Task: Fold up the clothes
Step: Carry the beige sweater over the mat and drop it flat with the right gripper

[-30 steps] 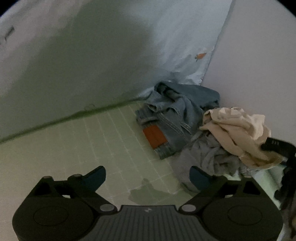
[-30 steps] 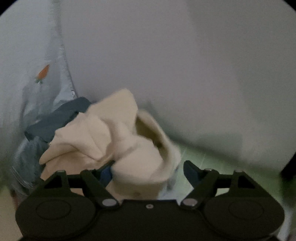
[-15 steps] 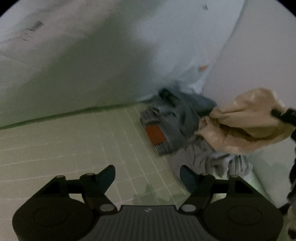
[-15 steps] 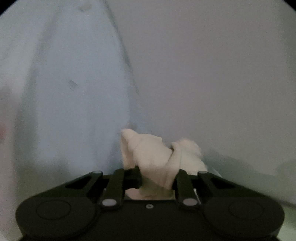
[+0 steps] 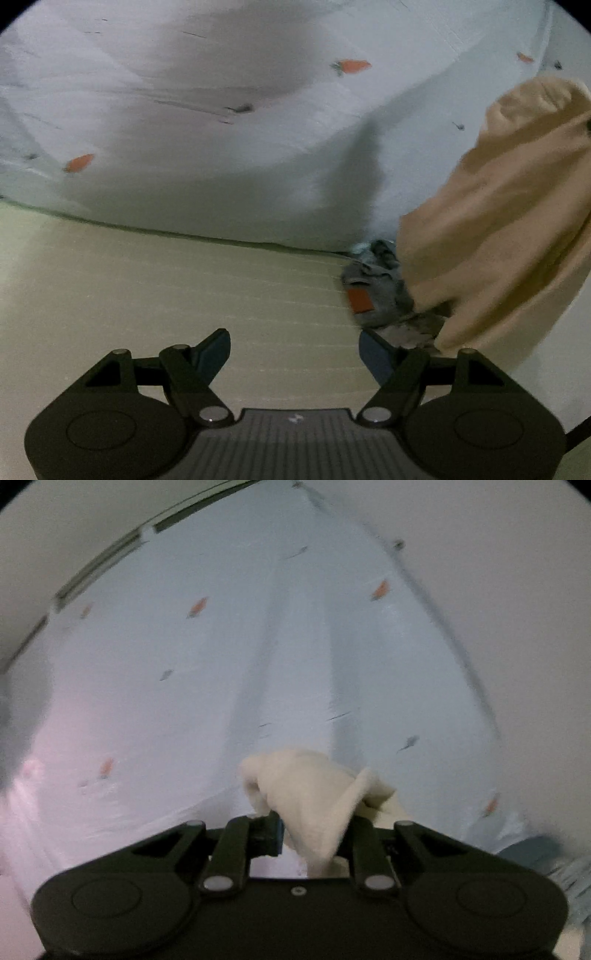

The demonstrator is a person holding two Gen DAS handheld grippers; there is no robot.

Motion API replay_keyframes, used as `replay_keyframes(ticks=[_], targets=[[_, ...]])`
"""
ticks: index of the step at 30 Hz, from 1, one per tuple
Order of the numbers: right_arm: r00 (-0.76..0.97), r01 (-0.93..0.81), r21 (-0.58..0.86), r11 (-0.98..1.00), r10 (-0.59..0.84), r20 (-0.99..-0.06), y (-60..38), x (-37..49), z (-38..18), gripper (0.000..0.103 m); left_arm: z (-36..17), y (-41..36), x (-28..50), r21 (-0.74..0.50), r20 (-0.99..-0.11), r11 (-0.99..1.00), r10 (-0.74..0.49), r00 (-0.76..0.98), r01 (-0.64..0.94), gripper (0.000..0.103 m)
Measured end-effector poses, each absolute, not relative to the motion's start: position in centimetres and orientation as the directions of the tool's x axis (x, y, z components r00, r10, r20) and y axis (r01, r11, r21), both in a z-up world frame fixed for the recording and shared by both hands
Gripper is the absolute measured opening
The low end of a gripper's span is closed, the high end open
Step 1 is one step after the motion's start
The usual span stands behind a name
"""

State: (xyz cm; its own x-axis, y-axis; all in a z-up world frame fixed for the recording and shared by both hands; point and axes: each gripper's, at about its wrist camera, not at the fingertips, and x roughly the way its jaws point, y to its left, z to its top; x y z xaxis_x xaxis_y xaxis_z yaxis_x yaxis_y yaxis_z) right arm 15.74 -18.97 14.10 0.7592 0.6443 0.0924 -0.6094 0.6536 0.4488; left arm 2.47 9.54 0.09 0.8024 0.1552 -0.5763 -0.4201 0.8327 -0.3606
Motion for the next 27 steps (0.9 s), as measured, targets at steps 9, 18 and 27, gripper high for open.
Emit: replay_keyframes(ticks=[9, 18, 27], targets=[[0.602, -0.701, 0.536, 0.471, 0.794, 0.09, -12.9, 9.8, 15.3, 0.017, 0.9, 14.5, -6.7, -0.358, -0.582, 0.746, 0.292, 0.759, -0.562, 0.077], [0.511, -0.752, 0.525, 0.398, 0.855, 0.083, -5.5, 7.1, 15.7, 0.017, 1.3, 19.4, -13.0, -0.373, -0.576, 0.672, 0.373, 0.727, -0.64, 0.077], [0.382, -0.807, 0.519, 0.281, 0.919, 0.096, 1.1, 3.5, 16.4, 0.017, 1.2, 23.0, -16.3, -0.383, -0.574, 0.643, 0.397, 0.717, -0.663, 0.077]])
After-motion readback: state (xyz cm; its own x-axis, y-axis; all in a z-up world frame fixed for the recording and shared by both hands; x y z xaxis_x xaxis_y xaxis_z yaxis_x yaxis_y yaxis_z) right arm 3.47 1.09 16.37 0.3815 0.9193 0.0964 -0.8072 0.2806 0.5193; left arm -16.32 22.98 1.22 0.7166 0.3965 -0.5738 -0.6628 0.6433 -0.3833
